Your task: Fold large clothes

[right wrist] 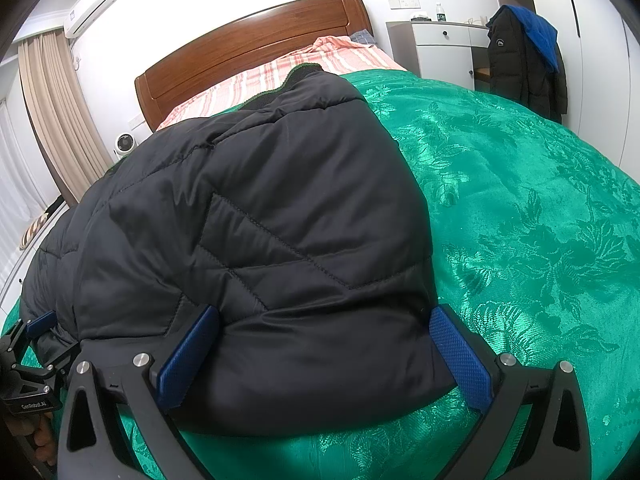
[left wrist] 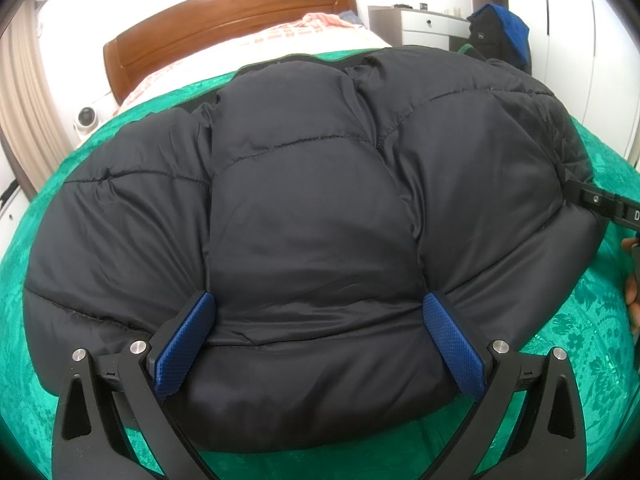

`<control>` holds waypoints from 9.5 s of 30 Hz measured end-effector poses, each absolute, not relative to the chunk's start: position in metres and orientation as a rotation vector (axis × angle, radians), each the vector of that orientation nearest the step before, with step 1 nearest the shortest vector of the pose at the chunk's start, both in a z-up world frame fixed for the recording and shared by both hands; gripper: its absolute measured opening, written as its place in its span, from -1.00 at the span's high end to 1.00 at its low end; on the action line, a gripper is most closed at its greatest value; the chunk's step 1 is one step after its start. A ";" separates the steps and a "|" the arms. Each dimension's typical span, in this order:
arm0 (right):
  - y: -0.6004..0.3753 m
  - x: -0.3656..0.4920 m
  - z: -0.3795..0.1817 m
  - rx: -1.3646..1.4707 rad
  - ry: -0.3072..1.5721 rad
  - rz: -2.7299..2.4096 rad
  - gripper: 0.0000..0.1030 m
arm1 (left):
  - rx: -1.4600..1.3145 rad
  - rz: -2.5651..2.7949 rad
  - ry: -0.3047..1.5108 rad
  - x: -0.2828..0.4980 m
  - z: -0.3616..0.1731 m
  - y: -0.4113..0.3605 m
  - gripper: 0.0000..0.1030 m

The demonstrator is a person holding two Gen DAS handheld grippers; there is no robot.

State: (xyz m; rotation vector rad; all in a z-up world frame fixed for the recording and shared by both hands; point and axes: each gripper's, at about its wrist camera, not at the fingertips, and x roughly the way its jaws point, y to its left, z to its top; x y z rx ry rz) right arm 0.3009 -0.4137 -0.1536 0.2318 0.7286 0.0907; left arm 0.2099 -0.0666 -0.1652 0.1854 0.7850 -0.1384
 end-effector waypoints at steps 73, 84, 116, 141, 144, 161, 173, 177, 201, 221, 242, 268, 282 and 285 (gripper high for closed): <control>-0.464 0.264 -0.148 0.815 0.653 0.270 -0.99 | -0.136 -0.661 0.738 0.211 -0.066 -0.059 -0.99; -0.462 0.274 -0.151 0.754 0.706 0.309 -0.99 | -0.084 -0.679 0.934 0.247 -0.121 -0.080 -0.97; -0.039 0.270 -0.031 -0.754 0.397 0.608 0.17 | -0.511 -0.355 0.759 0.208 -0.025 0.314 -0.98; -0.076 0.280 0.034 -0.211 0.503 0.758 -0.64 | -0.523 -0.393 0.910 0.312 -0.038 0.262 0.44; -0.068 0.356 0.064 -0.043 0.591 0.703 -0.69 | -0.565 -0.391 0.913 0.306 -0.052 0.274 0.41; 0.022 0.533 -0.074 -0.038 0.867 0.490 -1.00 | -0.627 -0.401 0.927 0.346 -0.112 0.281 0.42; -0.015 0.458 -0.015 -0.051 0.766 0.595 -0.99 | -0.564 -0.374 0.955 0.322 -0.072 0.289 -0.06; 0.003 0.373 -0.012 -0.288 0.674 0.650 -0.99 | -0.507 -0.382 0.951 0.308 -0.064 0.282 -0.33; -0.015 0.260 -0.033 -0.500 0.712 0.372 -0.99 | -0.454 -0.094 0.856 0.154 -0.082 0.317 -0.83; -0.049 0.240 -0.035 -0.518 0.735 0.287 -0.99 | -0.466 -0.012 0.874 0.143 -0.105 0.310 -0.83; -0.182 0.210 -0.154 -0.129 0.752 0.245 -1.00 | -0.112 0.199 0.888 0.134 -0.162 0.267 -0.99; -0.186 0.206 -0.157 -0.091 0.710 0.263 -1.00 | -0.123 0.213 0.866 0.129 -0.164 0.262 -0.99; -0.181 0.201 -0.152 -0.141 0.823 0.225 -1.00 | -0.077 0.217 0.895 0.129 -0.162 0.255 -0.99; -0.184 0.198 -0.155 -0.146 0.819 0.260 -1.00 | -0.081 0.215 0.900 0.129 -0.162 0.256 -0.99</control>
